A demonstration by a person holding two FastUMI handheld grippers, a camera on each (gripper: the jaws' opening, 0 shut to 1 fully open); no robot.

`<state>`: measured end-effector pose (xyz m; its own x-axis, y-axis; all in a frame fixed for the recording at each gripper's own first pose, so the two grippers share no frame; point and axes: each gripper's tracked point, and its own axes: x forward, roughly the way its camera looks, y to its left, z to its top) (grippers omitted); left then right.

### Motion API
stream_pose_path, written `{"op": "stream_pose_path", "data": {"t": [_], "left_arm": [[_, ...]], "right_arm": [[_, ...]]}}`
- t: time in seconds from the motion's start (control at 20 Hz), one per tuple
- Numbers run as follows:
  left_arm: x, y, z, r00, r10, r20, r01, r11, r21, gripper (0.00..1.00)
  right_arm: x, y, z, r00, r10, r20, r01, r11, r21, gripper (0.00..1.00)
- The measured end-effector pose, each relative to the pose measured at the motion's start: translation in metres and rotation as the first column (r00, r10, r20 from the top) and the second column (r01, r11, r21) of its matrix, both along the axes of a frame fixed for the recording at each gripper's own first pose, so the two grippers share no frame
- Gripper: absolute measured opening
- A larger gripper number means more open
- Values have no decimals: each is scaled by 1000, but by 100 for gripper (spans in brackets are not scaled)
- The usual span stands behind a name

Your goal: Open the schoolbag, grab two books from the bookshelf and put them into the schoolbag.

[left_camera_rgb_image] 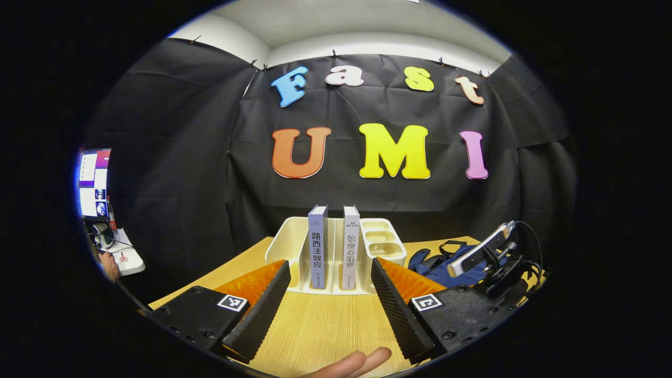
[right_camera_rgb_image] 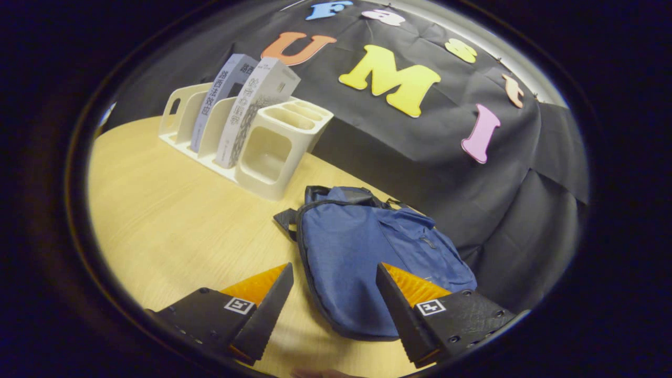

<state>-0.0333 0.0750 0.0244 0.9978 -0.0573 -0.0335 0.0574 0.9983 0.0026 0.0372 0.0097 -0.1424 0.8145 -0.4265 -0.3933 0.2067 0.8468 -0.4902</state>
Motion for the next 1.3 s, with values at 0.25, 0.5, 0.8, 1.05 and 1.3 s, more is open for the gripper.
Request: {"op": "stream_pose_path", "data": {"t": [0.25, 0.5, 0.8, 1.05, 1.3], "left_arm": [[2, -2, -5, 1000, -6, -12, 6, 1000, -2, 98], [9, 1, -13, 999, 3, -39, -4, 1000, -19, 98], [14, 2, -12, 1000, -8, -13, 8, 1000, 3, 98], [26, 7, -28, 998, 43, -42, -41, 998, 46, 98], [41, -18, -54, 994, 39, -99, -33, 998, 58, 98]], "right_arm": [[5, -12, 1, 998, -52, -21, 49, 991, -126, 98], [-1, -7, 34, 997, -54, 52, 64, 973, -221, 92], [20, -16, 24, 997, -62, 49, 71, 974, -216, 92], [35, -23, 21, 997, -45, 58, 53, 985, -164, 45], [40, -30, 25, 998, -6, 68, 11, 997, -77, 13]]}}
